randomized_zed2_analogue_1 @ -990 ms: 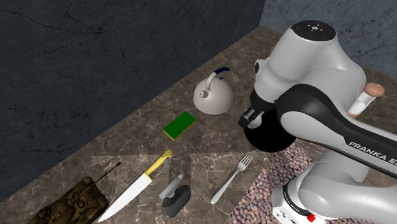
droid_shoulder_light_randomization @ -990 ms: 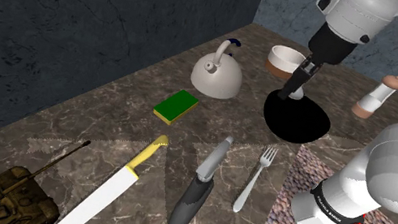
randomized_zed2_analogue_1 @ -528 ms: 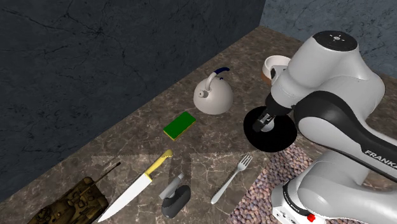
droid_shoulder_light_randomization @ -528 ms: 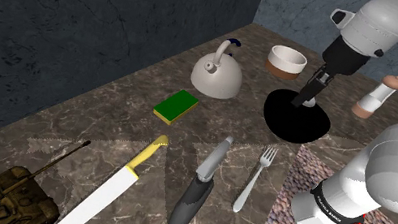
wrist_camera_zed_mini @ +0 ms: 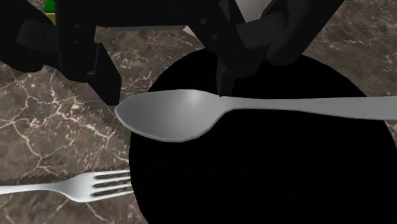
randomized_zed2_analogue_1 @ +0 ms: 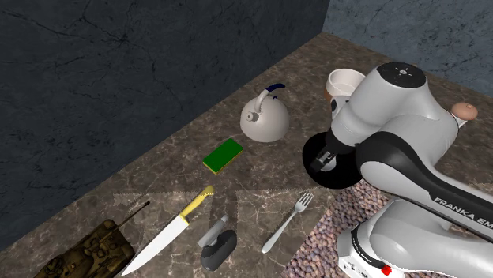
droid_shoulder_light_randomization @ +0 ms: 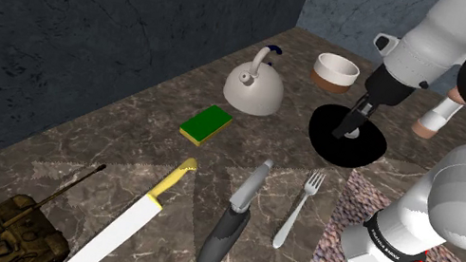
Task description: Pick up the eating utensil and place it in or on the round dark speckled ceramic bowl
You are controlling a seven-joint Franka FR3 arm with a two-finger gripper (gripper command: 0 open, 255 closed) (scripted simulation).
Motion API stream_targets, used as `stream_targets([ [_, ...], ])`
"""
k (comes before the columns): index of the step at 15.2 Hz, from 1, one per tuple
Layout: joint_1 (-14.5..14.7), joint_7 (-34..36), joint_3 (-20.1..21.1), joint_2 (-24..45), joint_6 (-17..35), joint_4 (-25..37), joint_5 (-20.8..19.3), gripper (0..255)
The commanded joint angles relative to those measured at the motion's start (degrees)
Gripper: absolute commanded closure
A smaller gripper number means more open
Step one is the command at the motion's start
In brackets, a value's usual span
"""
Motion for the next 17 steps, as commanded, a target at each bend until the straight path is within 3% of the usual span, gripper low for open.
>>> stream_targets([
  [1,0.1,0.1,0.1,-0.3,1.4,-1.7,0.1,255],
  [10,0.2,0.1,0.3,-0.4,2.8,-3.2,0.3,255],
  [11,0.2,0.1,0.3,-0.4,2.8,-3.2,0.3,0],
  [16,0.2,0.1,0.3,-0.4,2.8,-3.2,0.3,0],
  [17,0.2,0.1,0.1,-0.8,0.7,-1.5,0.1,0],
])
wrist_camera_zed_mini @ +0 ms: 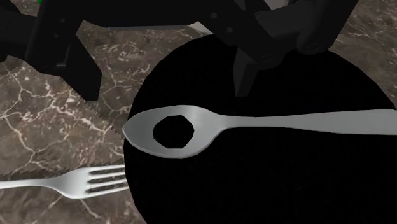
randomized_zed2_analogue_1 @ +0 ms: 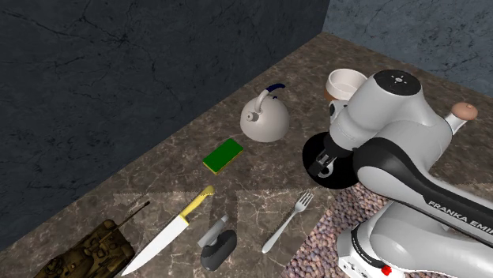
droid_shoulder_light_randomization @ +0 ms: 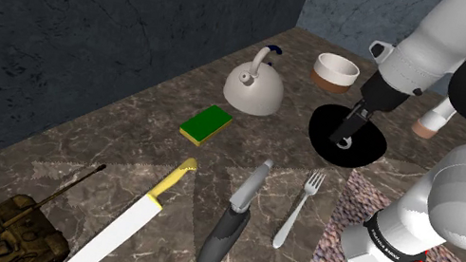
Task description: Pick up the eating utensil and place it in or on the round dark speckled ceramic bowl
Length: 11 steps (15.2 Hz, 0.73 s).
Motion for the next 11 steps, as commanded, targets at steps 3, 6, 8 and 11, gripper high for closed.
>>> stream_targets([
  [3,-0.2,0.1,-0.3,-0.7,-6.7,6.0,-0.3,0],
  [6,-0.2,0.1,-0.3,-0.7,-6.7,6.0,-0.3,0],
  [8,-0.2,0.1,-0.3,-0.7,-6.7,6.0,-0.3,0],
  [11,-0.2,0.1,-0.3,-0.7,-6.7,6.0,-0.3,0],
])
